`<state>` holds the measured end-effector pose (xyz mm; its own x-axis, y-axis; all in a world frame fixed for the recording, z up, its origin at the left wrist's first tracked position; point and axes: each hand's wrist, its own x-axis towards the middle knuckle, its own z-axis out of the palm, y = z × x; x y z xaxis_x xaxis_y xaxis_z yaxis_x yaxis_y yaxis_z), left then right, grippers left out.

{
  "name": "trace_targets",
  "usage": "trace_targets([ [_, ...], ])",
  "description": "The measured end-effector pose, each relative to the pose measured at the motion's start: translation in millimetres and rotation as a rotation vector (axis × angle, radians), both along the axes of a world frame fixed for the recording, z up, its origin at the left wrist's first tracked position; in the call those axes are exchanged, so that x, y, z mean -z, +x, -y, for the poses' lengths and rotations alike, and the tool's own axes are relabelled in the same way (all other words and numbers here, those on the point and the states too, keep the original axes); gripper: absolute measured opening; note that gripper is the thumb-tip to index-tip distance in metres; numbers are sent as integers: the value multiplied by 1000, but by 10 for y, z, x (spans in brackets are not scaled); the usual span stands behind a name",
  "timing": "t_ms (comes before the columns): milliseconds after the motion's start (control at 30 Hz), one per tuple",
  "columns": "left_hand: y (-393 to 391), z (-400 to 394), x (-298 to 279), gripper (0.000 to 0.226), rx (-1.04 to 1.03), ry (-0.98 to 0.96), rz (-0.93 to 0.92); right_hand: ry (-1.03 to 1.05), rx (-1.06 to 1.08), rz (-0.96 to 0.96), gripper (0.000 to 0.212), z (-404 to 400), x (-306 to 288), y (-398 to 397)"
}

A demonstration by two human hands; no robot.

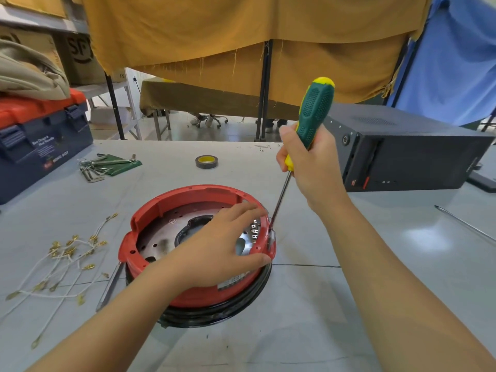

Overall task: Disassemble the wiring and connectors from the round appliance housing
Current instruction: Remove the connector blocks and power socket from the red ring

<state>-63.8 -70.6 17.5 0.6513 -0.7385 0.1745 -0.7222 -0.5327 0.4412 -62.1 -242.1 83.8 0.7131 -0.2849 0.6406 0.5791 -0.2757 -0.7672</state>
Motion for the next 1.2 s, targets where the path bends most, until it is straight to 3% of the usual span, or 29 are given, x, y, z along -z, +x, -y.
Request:
trace_targets([
  [267, 117, 37, 15, 73, 78, 100, 48, -109, -42, -71, 19, -54, -56, 56],
  [433, 107, 54, 10, 64, 79, 51, 37, -105, -63, -81, 20, -107, -49, 133],
  [800, 100, 34, 12, 75, 82, 8, -94, -163, -279, -127, 31, -418, 6, 323],
  [1200, 77, 48, 12, 73, 55, -9, -65, -221, -377, -203, 31, -466, 27, 356],
])
